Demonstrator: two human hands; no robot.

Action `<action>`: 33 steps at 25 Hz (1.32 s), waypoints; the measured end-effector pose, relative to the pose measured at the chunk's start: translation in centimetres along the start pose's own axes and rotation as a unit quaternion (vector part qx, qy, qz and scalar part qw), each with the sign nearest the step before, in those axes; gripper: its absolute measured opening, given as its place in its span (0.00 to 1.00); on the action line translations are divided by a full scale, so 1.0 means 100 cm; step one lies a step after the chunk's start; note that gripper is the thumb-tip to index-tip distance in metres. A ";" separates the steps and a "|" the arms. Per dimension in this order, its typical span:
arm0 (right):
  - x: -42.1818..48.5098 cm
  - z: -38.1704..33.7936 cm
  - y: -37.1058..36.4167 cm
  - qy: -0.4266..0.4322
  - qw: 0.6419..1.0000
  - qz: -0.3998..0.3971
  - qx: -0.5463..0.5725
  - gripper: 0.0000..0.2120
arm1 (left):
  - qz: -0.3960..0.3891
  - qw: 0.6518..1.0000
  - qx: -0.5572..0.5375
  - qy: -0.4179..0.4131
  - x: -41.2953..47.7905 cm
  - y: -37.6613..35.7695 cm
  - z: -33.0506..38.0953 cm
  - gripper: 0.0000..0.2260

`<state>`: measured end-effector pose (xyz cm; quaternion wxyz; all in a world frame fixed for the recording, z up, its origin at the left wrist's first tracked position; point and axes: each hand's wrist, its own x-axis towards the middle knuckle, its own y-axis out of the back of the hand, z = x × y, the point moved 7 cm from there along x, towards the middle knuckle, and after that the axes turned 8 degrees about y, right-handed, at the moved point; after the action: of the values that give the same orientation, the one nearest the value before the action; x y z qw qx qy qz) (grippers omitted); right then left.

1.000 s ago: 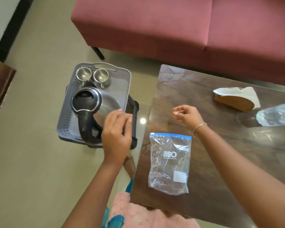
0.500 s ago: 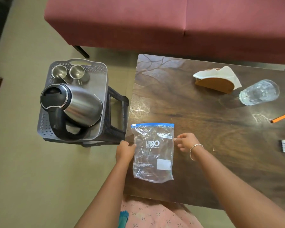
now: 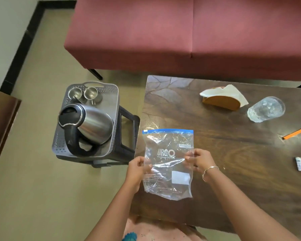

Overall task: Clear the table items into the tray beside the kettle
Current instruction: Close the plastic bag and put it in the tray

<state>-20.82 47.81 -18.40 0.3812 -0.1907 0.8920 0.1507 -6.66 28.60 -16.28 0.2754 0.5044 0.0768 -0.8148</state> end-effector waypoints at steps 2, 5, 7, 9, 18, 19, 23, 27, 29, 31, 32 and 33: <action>-0.014 -0.022 0.012 0.044 0.999 0.012 0.020 0.12 | 0.007 0.998 -0.026 -0.064 -0.022 0.003 0.027 0.07; -0.036 -0.055 0.026 0.104 0.993 0.030 0.049 0.12 | 0.015 0.988 -0.058 -0.145 -0.056 0.001 0.062 0.07; -0.053 -0.078 0.033 0.120 0.988 0.020 0.094 0.07 | 0.028 0.976 -0.056 -0.208 -0.081 -0.002 0.085 0.06; -0.069 -0.104 0.051 0.169 0.983 0.049 0.057 0.12 | 0.038 0.962 -0.036 -0.270 -0.107 -0.006 0.106 0.04; -0.164 -0.265 0.043 0.558 0.802 -0.015 -0.214 0.12 | 0.106 0.878 0.161 -0.438 -0.188 -0.032 0.151 0.09; -0.164 -0.269 0.041 0.560 0.798 -0.020 -0.222 0.09 | 0.102 0.875 0.159 -0.445 -0.192 -0.034 0.152 0.08; -0.161 -0.272 0.054 0.564 0.808 -0.001 -0.172 0.02 | 0.086 0.883 0.157 -0.434 -0.191 -0.035 0.144 0.07; -0.160 -0.275 0.077 0.563 0.816 0.044 -0.122 0.02 | 0.066 0.901 0.160 -0.397 -0.177 -0.028 0.121 0.04; -0.162 -0.274 0.082 0.567 0.817 0.054 -0.094 0.02 | 0.040 0.917 0.123 -0.378 -0.171 -0.029 0.111 0.05; -0.166 -0.272 0.089 0.567 0.820 0.061 -0.042 0.05 | 0.015 0.934 0.049 -0.353 -0.165 -0.029 0.102 0.07; -0.169 -0.271 0.093 0.569 0.819 0.067 -0.026 0.06 | 0.010 0.941 0.013 -0.339 -0.164 -0.028 0.099 0.08; -0.172 -0.271 0.095 0.572 0.816 0.075 -0.024 0.07 | 0.006 0.945 -0.016 -0.327 -0.162 -0.027 0.096 0.07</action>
<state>-31.05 48.88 13.47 -0.2148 -0.1844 0.9570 0.0636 -10.07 32.99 1.91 0.2986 0.2058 -0.0078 -0.9319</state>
